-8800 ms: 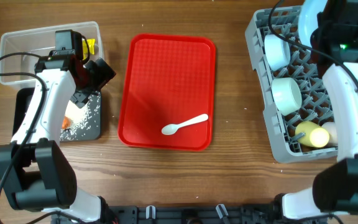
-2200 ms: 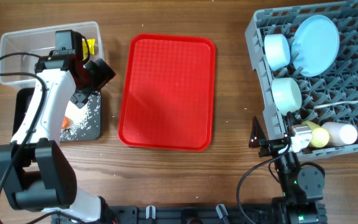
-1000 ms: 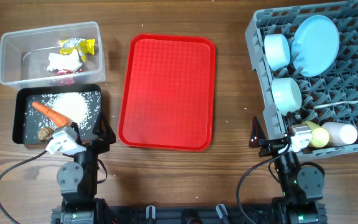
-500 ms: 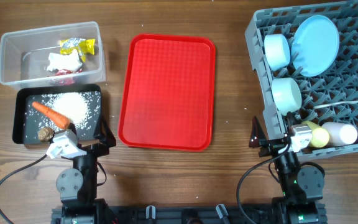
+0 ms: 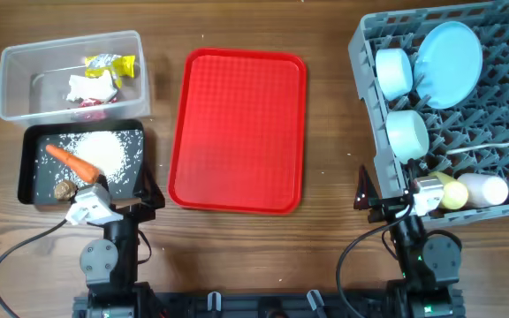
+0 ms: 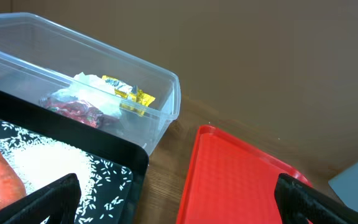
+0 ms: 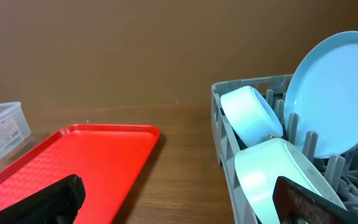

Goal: Sort waste into correct bins and load items into the dishwasher rack

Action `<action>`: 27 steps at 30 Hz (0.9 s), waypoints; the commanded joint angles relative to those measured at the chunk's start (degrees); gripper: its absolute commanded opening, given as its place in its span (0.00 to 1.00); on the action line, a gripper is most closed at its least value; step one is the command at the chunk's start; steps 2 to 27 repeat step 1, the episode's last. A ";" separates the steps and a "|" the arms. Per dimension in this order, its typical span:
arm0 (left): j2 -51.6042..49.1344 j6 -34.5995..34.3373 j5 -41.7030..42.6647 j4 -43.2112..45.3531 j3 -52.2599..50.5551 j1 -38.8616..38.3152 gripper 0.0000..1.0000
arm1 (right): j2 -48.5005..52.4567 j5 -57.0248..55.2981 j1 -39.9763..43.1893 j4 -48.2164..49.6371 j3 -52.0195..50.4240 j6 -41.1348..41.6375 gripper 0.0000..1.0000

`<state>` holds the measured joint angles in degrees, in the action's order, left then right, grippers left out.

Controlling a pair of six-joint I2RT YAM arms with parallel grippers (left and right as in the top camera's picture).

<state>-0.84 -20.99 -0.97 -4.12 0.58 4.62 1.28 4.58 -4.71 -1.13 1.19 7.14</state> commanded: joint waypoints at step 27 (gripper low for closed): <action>0.42 1.29 0.48 -0.02 -0.24 0.37 1.00 | -0.31 -0.74 0.24 0.31 -0.42 -1.09 1.00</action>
